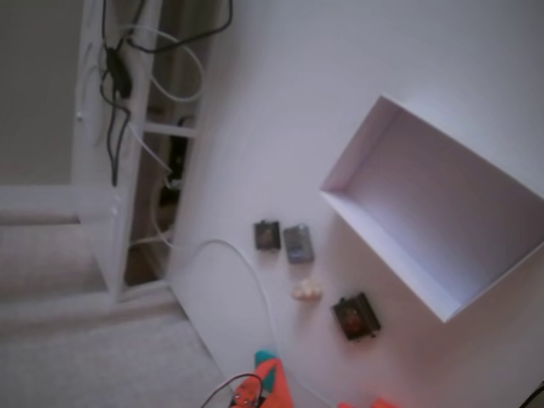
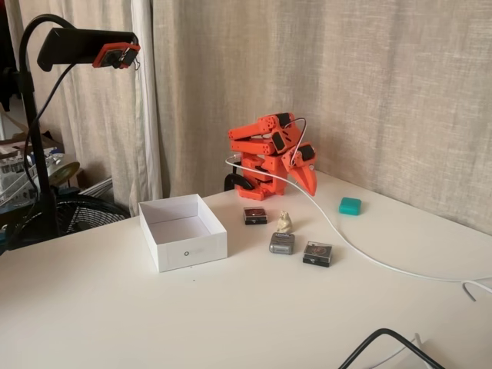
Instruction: Grasp the green cube and put it in the bin.
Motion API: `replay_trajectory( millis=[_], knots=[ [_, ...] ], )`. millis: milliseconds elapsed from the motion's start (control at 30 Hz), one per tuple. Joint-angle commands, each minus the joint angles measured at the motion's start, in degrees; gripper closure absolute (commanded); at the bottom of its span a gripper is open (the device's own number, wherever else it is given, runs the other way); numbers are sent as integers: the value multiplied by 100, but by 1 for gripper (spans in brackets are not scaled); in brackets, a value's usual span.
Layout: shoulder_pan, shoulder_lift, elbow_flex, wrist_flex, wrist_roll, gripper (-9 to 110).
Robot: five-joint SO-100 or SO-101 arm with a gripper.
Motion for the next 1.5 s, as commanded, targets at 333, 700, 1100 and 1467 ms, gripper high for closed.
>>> replay_trajectory(
  millis=[333, 700, 1100, 1467],
  knots=[
    [18, 62, 0, -79, 35, 110],
    [18, 62, 0, -79, 35, 110],
    [18, 62, 0, -79, 35, 110],
    [-35, 62, 44, -536, 44, 110]
  ],
)
